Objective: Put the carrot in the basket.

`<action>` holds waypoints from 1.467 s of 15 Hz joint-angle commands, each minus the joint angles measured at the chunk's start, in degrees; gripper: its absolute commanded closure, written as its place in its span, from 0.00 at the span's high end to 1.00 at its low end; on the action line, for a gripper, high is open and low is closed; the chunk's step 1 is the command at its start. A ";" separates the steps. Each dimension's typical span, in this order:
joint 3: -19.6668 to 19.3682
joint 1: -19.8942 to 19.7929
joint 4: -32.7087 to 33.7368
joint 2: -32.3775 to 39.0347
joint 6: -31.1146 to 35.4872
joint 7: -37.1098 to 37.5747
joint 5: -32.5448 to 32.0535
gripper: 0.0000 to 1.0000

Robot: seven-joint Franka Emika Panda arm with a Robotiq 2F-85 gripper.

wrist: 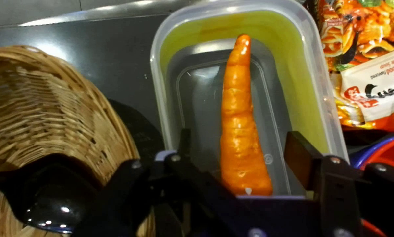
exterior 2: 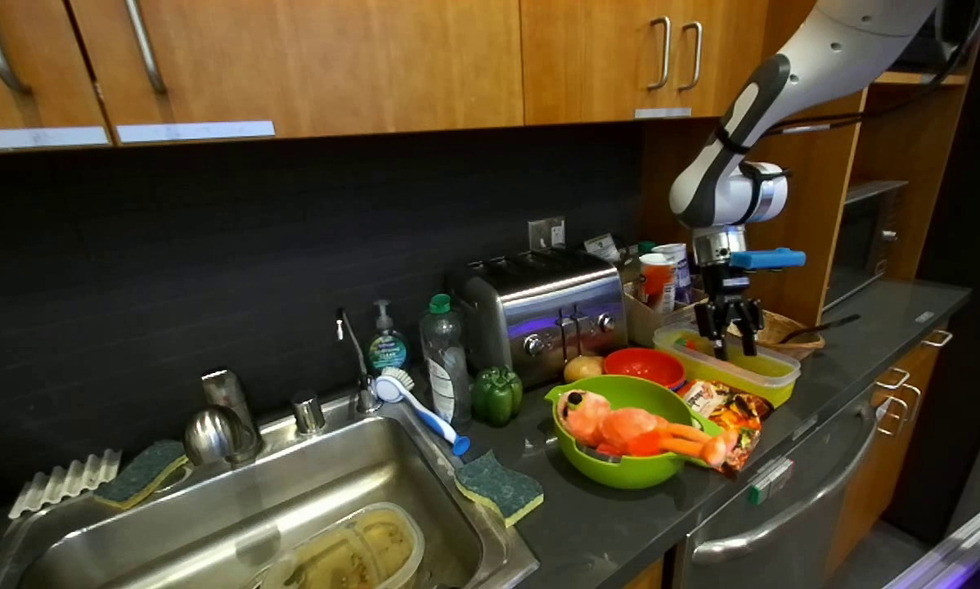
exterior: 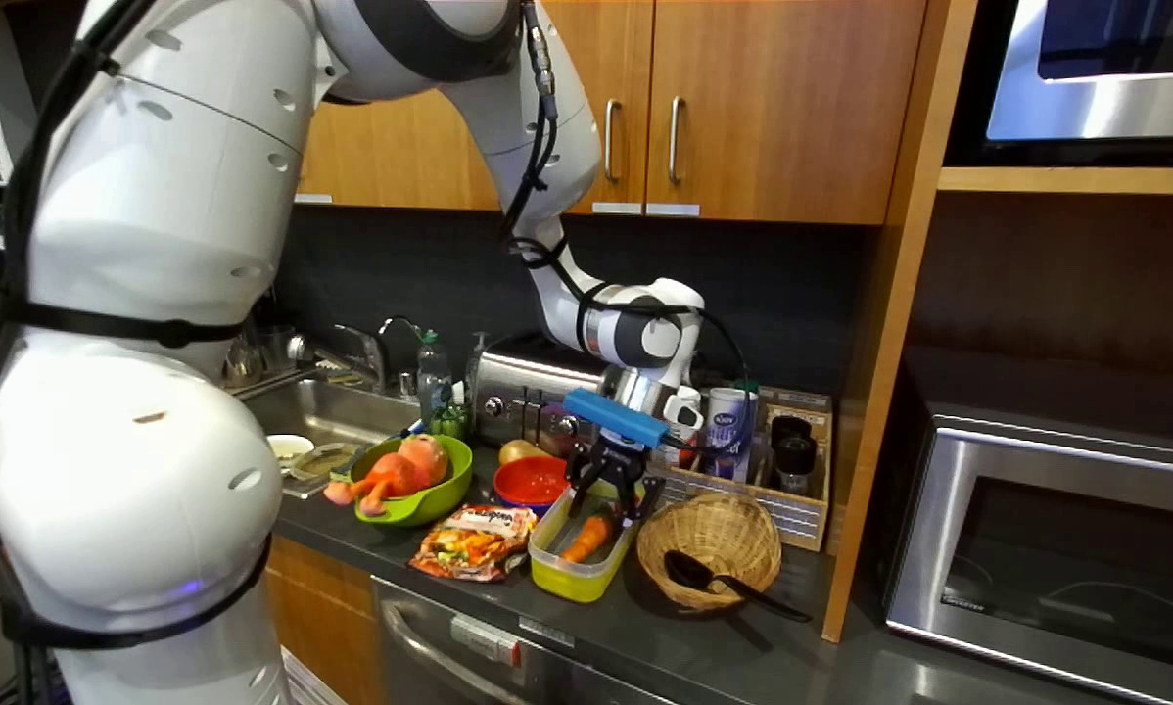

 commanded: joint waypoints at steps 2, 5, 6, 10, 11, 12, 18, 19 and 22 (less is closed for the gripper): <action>0.60 -1.41 4.08 2.78 -3.17 -1.34 0.89 0.73; 0.65 -1.61 5.18 3.50 -3.99 -1.26 0.92 0.76; 0.66 -1.62 5.50 3.79 -4.15 -1.17 0.91 0.76; 0.60 -1.30 5.91 4.23 -4.14 -0.32 0.48 0.75; 0.56 -1.12 5.73 4.17 -3.84 0.08 0.31 0.74; 0.56 -1.04 5.68 4.15 -3.74 0.24 0.20 0.73; 0.75 -0.48 4.83 3.78 -2.98 1.19 -0.16 0.57; 0.82 -0.38 4.66 3.72 -2.87 1.45 -0.25 0.60; 0.96 -0.13 4.15 3.37 -2.68 1.72 -0.42 0.63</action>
